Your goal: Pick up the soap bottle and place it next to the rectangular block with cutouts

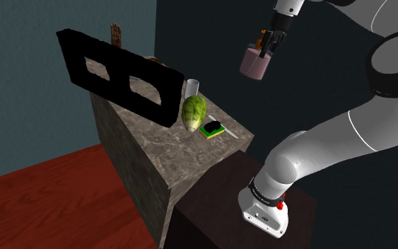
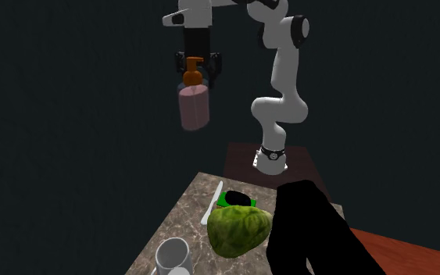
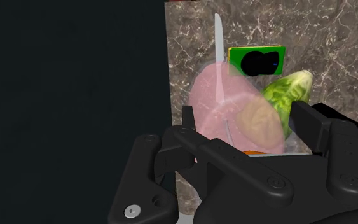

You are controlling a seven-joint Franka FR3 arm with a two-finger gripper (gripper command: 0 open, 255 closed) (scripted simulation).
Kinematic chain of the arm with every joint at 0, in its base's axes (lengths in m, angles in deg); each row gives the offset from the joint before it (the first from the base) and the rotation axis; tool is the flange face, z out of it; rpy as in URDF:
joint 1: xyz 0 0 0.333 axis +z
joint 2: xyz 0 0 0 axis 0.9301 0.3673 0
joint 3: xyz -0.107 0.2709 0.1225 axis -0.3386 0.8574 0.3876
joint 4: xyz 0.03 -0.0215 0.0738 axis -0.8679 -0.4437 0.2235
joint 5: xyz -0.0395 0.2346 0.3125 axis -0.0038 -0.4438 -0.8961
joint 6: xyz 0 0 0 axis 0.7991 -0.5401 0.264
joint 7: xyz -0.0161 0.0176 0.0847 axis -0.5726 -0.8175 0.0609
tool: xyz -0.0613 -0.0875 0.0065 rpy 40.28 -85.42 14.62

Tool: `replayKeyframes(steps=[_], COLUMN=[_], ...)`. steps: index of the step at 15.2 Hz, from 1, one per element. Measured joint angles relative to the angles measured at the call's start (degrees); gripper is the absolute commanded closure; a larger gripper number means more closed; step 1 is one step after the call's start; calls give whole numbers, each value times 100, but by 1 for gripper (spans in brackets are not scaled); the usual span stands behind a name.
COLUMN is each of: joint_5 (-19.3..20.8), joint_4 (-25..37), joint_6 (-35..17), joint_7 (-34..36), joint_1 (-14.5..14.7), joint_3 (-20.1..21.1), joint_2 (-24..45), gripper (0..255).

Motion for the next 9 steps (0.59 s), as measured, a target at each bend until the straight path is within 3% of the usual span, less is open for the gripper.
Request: replayKeyframes(steps=[9], joint_5=[-136], joint_4=[814], joint_6=[595], joint_7=[97], joint_1=[98], joint_3=[128], joint_2=[254], gripper=[255])
